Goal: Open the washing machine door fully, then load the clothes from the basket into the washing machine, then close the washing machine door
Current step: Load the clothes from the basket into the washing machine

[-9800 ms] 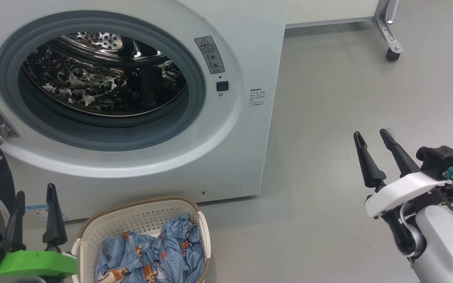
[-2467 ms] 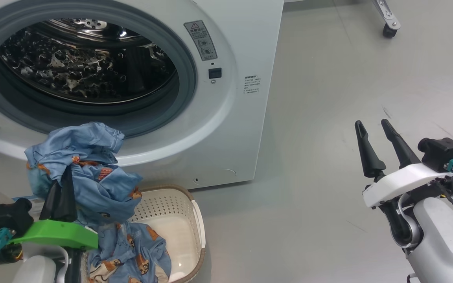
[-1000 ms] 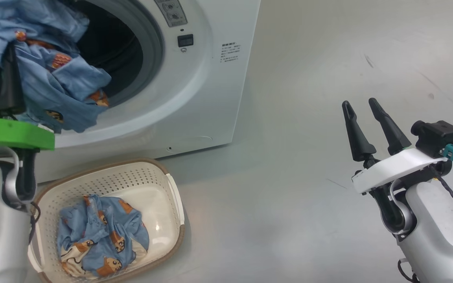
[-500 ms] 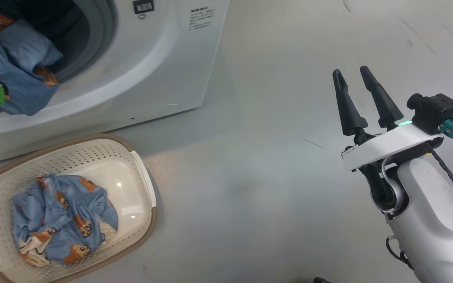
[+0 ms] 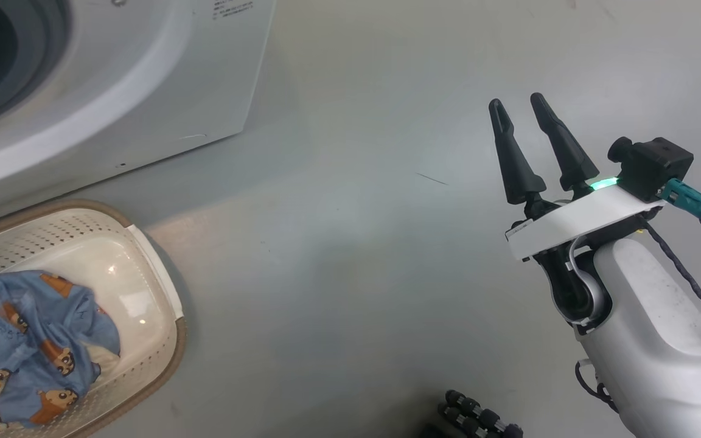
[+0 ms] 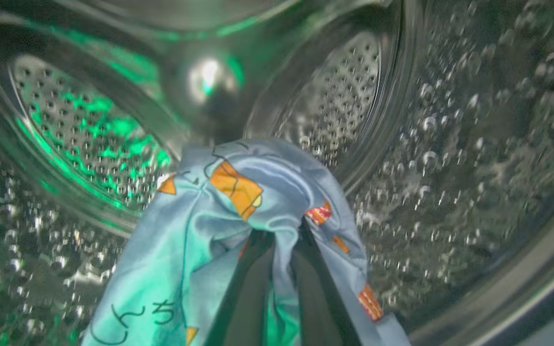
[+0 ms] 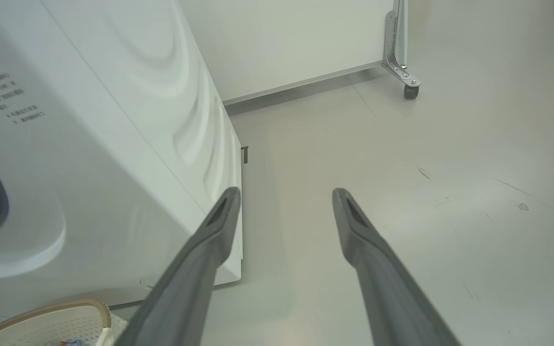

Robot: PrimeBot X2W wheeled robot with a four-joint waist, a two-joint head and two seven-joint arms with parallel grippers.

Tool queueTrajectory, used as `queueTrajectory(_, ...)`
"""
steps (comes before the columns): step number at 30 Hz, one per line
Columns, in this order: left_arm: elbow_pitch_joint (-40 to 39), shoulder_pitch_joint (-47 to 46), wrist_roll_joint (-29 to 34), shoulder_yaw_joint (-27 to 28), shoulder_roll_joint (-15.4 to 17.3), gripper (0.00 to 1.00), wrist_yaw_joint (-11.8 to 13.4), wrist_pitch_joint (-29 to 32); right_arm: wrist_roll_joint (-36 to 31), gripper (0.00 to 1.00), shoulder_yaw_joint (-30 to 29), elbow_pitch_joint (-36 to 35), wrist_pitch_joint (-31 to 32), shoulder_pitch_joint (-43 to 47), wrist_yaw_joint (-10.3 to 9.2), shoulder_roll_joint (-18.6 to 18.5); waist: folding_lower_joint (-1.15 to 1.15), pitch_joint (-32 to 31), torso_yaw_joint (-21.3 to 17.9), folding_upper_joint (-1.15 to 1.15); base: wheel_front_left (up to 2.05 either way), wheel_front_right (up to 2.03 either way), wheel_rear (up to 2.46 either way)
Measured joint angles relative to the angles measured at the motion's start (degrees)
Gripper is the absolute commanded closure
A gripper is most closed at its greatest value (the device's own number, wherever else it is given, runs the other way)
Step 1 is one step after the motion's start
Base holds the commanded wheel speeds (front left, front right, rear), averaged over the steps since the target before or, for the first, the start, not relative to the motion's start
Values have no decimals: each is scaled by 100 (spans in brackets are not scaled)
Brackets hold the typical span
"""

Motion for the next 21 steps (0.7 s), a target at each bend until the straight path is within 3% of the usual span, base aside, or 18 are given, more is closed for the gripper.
queueTrajectory(5, -372, -699, 115, 11, -129, 100, 18, -932, 0, 0, -116, 4, 0, -2, -1, 13, 0, 194, -183, 0, 0, 0, 0)
queueTrajectory(8, -152, -824, 127, 21, -182, 100, 18, -1077, -1, 0, -186, 27, 0, -3, -1, 23, 0, 270, -238, 0, 0, 0, 0)
queueTrajectory(9, 27, -799, 129, 11, -204, 80, 20, -1078, -2, 0, -203, 35, 0, -3, -1, 25, 0, 284, -241, 0, 0, 0, 0)
queueTrajectory(11, 379, -681, 126, 21, -289, 0, 91, -978, -8, 0, -209, 58, 0, -3, -1, 32, 0, 284, -220, 0, 0, 0, 0)
queueTrajectory(21, 1376, -405, 67, -15, -481, 0, 141, -935, -65, 0, -237, 140, 0, -89, -1, 27, 0, 121, 22, 0, 0, 0, 0)
